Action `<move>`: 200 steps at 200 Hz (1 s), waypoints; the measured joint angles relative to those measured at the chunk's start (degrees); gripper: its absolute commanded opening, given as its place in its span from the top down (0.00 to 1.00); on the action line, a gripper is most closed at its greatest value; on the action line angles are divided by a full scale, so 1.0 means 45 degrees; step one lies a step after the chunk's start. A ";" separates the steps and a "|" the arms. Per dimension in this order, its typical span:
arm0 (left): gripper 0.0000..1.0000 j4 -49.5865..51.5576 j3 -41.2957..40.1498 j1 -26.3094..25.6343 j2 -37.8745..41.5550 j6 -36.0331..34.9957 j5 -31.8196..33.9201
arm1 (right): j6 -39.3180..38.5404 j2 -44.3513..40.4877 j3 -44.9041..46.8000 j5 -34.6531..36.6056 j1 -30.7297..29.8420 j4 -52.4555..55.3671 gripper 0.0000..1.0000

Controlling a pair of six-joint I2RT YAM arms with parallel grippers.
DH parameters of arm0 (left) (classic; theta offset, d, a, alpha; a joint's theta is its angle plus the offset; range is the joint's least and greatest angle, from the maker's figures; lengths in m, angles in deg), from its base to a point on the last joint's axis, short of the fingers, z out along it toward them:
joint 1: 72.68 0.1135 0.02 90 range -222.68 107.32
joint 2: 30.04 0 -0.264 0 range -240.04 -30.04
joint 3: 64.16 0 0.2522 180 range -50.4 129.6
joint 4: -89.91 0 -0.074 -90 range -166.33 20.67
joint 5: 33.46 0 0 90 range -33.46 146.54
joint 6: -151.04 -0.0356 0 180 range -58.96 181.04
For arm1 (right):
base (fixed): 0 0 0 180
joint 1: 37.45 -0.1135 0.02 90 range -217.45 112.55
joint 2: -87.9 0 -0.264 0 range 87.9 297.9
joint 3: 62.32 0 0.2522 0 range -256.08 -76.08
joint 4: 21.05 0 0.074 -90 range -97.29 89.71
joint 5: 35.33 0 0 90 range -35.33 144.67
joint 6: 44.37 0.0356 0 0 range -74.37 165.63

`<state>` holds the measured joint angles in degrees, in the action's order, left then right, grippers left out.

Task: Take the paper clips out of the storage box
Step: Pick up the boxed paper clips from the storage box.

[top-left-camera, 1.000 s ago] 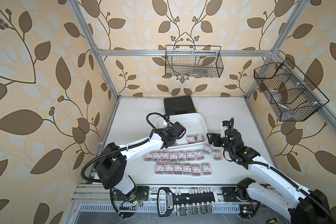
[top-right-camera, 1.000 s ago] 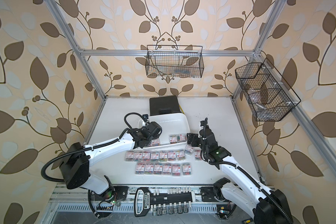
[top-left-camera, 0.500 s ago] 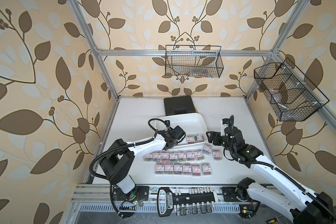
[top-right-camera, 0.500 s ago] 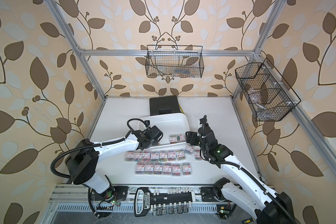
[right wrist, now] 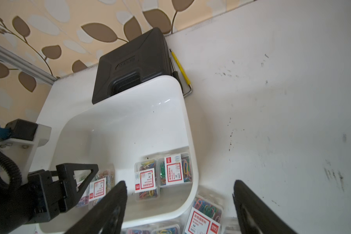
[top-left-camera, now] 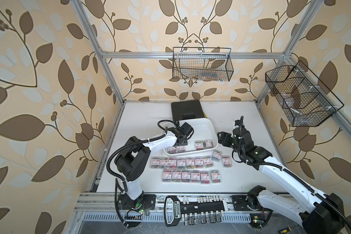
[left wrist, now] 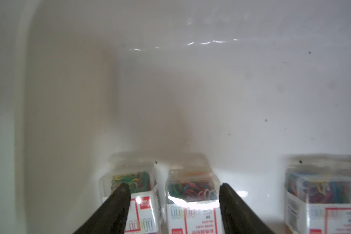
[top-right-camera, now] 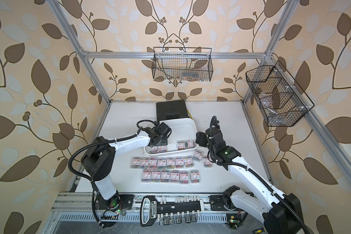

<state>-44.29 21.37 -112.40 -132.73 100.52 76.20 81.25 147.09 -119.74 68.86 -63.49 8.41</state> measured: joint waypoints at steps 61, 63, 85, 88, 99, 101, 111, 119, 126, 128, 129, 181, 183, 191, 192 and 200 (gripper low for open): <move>0.23 0.2511 0.2006 -0.0015 -0.0194 0.0816 0.0097 | 0.0068 0.0879 -0.3774 -0.0316 0.0359 0.1938 0.17; 0.23 0.2579 0.2040 -0.0015 -0.0194 0.0860 0.0102 | 0.0044 0.0879 -0.3881 -0.0330 0.0374 0.2064 0.17; 0.27 0.3254 0.2166 -0.0015 -0.0117 0.1360 0.0053 | -0.0442 0.0860 -0.4843 -0.0355 0.0529 0.3546 0.17; 0.29 0.3303 0.2157 -0.0015 -0.0107 0.1428 0.0024 | -0.0534 0.0855 -0.4940 -0.0355 0.0563 0.3764 0.17; 0.33 0.3366 0.2050 -0.0015 -0.0073 0.1749 -0.0092 | -0.0845 0.0811 -0.5115 -0.0345 0.0661 0.4367 0.18; 0.33 0.3356 0.2021 -0.0019 -0.0063 0.1773 -0.0141 | -0.0894 0.0801 -0.5124 -0.0345 0.0675 0.4469 0.19; 0.33 0.3269 0.1787 -0.0024 -0.0019 0.1957 -0.0301 | -0.1137 0.0738 -0.5115 -0.0340 0.0738 0.4959 0.19; 0.34 0.3167 0.1559 -0.0083 -0.0005 0.2093 -0.0379 | -0.1311 0.0685 -0.5061 -0.0345 0.0743 0.5255 0.19; 0.34 0.3079 0.1341 -0.0146 -0.0005 0.2288 -0.0486 | -0.1433 0.0646 -0.5008 -0.0350 0.0743 0.5503 0.20; 0.34 0.3060 0.1277 -0.0175 -0.0005 0.2322 -0.0534 | -0.1457 0.0631 -0.4993 -0.0350 0.0743 0.5561 0.20; 0.35 0.3045 0.1239 -0.0180 -0.0005 0.2336 -0.0563 | -0.1462 0.0627 -0.4983 -0.0350 0.0743 0.5591 0.20; 0.35 0.2545 0.0874 -0.0466 -0.0408 0.2977 -0.1054 | -0.1695 0.0597 -0.4954 -0.0622 0.0743 0.6533 0.22; 0.35 0.2531 0.0889 -0.0466 -0.0447 0.2977 -0.1054 | -0.1695 0.0597 -0.4954 -0.0636 0.0743 0.6552 0.22; 0.36 0.2487 0.0957 -0.0466 -0.0665 0.2977 -0.1073 | -0.1700 0.0607 -0.4954 -0.0651 0.0738 0.6630 0.23; 0.36 0.2477 0.0967 -0.0466 -0.0709 0.2977 -0.1078 | -0.1700 0.0612 -0.4954 -0.0656 0.0738 0.6645 0.23; 0.36 0.2409 0.1030 -0.0466 -0.0928 0.2977 -0.1098 | -0.1715 0.0627 -0.4959 -0.0680 0.0729 0.6717 0.23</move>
<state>-33.45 26.00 -114.50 -136.91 113.92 71.26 73.53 149.91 -142.06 65.80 -60.21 38.64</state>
